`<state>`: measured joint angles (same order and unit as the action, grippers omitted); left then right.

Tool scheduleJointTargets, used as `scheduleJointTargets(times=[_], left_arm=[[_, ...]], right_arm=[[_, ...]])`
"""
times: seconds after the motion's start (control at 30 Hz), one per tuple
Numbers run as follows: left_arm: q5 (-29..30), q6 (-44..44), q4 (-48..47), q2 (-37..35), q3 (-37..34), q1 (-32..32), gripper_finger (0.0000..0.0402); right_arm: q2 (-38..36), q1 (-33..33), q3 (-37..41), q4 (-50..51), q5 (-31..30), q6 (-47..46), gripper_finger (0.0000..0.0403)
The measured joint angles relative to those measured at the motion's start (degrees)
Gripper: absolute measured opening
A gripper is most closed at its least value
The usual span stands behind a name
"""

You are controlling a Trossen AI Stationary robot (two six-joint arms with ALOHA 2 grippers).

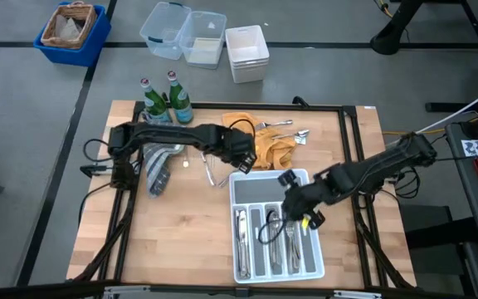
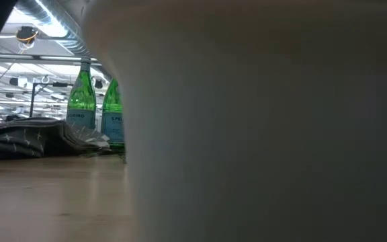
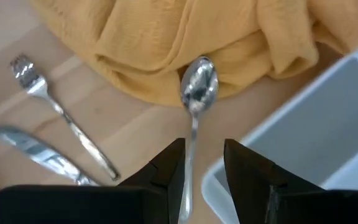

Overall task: Sort silverware
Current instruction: Put the spoon into the silverware tray

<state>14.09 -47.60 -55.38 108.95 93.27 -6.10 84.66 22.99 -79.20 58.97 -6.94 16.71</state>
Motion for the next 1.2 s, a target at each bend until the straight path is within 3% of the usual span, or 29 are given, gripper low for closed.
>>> scheduleJointTargets(times=[0.23, 0.43, 0.73, 0.97, 1.2], left_arm=[[-4.18, 9.33, 1.88, 4.52, 0.02, -4.09, 0.0102], [-6.1, 15.02, 2.21, 8.71, 0.02, -4.87, 0.0102], [-7.78, 18.77, 2.44, 13.09, 0.02, -4.67, 0.0102], [-8.3, 19.17, 4.5, 13.44, -0.02, -4.73, 0.0102], [-8.61, 19.94, 5.26, 13.44, -0.02, -4.45, 0.0102]], right_arm=[[-3.52, -6.29, 0.0, -2.76, -0.2, -0.55, 0.0079], [-4.52, -11.9, 0.0, -7.52, 0.01, -7.87, 0.0079], [-9.04, -18.15, 0.0, -7.45, -0.57, -16.24, 0.0079], [-14.8, -21.43, 0.0, -6.98, -0.74, -16.65, 0.0079], [-19.82, -25.83, 0.01, -4.99, -5.89, -16.52, 0.0079]])
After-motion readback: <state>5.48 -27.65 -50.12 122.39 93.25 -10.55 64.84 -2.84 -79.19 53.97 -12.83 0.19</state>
